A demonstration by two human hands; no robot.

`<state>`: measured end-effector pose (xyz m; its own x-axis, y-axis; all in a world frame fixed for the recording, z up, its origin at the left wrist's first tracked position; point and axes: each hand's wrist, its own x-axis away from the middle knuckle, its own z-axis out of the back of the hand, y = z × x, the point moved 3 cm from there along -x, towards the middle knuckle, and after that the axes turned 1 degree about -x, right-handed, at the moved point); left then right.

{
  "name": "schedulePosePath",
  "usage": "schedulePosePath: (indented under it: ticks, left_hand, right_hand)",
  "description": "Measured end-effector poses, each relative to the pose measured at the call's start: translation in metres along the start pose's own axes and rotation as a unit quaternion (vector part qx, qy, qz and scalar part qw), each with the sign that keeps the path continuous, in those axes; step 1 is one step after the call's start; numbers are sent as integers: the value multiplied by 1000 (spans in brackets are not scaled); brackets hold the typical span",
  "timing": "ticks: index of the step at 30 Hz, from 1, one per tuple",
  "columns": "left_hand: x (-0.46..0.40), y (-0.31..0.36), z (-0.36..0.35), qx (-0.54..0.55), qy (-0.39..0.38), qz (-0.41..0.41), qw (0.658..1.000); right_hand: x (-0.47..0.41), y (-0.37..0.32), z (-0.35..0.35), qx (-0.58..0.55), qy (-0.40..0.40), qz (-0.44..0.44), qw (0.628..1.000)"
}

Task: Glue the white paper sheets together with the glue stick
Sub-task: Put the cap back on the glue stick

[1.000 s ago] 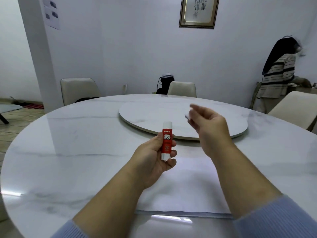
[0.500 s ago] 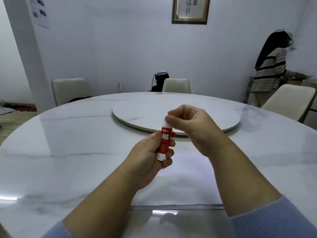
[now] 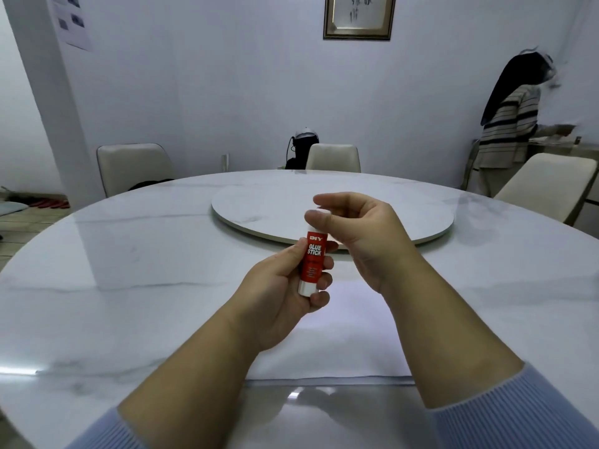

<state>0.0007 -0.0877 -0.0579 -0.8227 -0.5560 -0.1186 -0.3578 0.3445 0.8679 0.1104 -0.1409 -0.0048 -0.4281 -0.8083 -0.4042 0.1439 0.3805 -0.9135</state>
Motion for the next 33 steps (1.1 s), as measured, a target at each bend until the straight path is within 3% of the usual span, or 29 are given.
schedulePosePath:
  ticks: [2, 5, 9, 13, 17, 27, 33]
  left_hand:
    - [-1, 0, 0, 7, 4, 1, 1000]
    - [-1, 1, 0, 18, 9, -2, 1000]
    - [0, 1, -1, 24, 1, -1, 1000]
    - [0, 1, -2, 18, -6, -7, 1000]
    - [0, 0, -2, 9, -6, -12, 1000]
    - [0, 1, -2, 12, -7, -16, 1000]
    - [-1, 0, -2, 15, -14, -19, 1000]
  right_hand:
    - [-3, 1, 4, -2, 30, -21, 999]
    - [-3, 2, 2, -83, -12, -49, 995]
    - [-3, 3, 1, -13, 9, -12, 1000]
    - [-3, 4, 0, -86, -24, -36, 995]
    - [-2, 2, 2, -16, 6, -11, 1000]
    - [-3, 3, 2, -99, -23, -25, 995]
    - [-3, 5, 3, -80, -23, -28, 996]
